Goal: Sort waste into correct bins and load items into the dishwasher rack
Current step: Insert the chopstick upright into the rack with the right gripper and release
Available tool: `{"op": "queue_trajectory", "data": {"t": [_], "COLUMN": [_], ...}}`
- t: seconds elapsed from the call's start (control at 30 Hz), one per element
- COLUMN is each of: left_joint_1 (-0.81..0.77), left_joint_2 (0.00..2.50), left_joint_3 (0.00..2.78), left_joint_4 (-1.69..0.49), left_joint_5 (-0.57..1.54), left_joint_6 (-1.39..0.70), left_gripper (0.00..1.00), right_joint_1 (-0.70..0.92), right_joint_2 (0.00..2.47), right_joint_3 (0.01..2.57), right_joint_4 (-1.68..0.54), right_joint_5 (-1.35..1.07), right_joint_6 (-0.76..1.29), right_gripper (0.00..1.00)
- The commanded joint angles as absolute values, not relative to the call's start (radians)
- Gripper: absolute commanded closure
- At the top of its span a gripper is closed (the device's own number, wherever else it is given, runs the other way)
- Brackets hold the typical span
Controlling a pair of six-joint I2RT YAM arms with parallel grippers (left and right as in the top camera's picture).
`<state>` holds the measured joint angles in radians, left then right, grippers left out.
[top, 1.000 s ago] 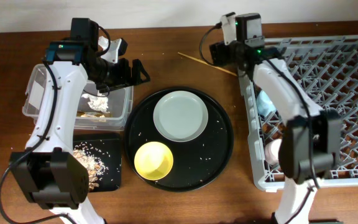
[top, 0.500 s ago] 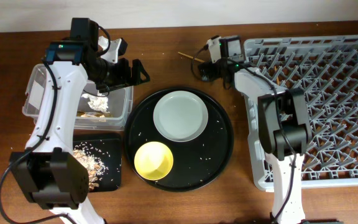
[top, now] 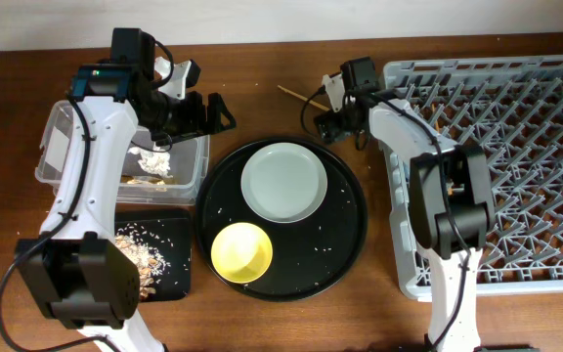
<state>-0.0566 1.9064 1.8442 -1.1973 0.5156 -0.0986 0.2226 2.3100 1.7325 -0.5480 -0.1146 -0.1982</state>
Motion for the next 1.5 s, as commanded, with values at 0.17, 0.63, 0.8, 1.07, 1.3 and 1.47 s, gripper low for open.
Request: {"op": "queue_trajectory", "data": {"t": [0.17, 0.63, 0.8, 1.07, 1.3, 1.47], "left_joint_1": [-0.056, -0.056, -0.056, -0.056, -0.056, -0.056], "left_joint_2": [1.89, 1.89, 1.89, 1.89, 1.89, 1.89], "left_joint_3": [1.854, 1.854, 1.854, 1.854, 1.854, 1.854], "left_joint_4": [-1.198, -1.198, -1.198, -1.198, -1.198, -1.198], "left_joint_5": [0.515, 0.515, 0.515, 0.515, 0.515, 0.515], "left_joint_6": [-0.104, -0.104, -0.104, -0.104, -0.104, -0.104], "left_gripper": [0.0, 0.0, 0.0, 0.0, 0.0, 0.0], "right_joint_1": [0.239, 0.249, 0.249, 0.249, 0.249, 0.249], "right_joint_2": [2.312, 2.313, 2.313, 2.3, 2.26, 2.212], "right_joint_3": [1.707, 1.705, 1.705, 1.725, 1.861, 1.884], "right_joint_4": [-0.617, -0.693, -0.71, -0.746, -0.869, -0.888], "right_joint_5": [-0.132, -0.131, -0.127, -0.128, -0.128, -0.129], "right_joint_6": [-0.219, -0.255, -0.258, -0.254, -0.254, -0.254], "right_gripper": [0.45, 0.81, 0.96, 0.96, 0.96, 0.96]}}
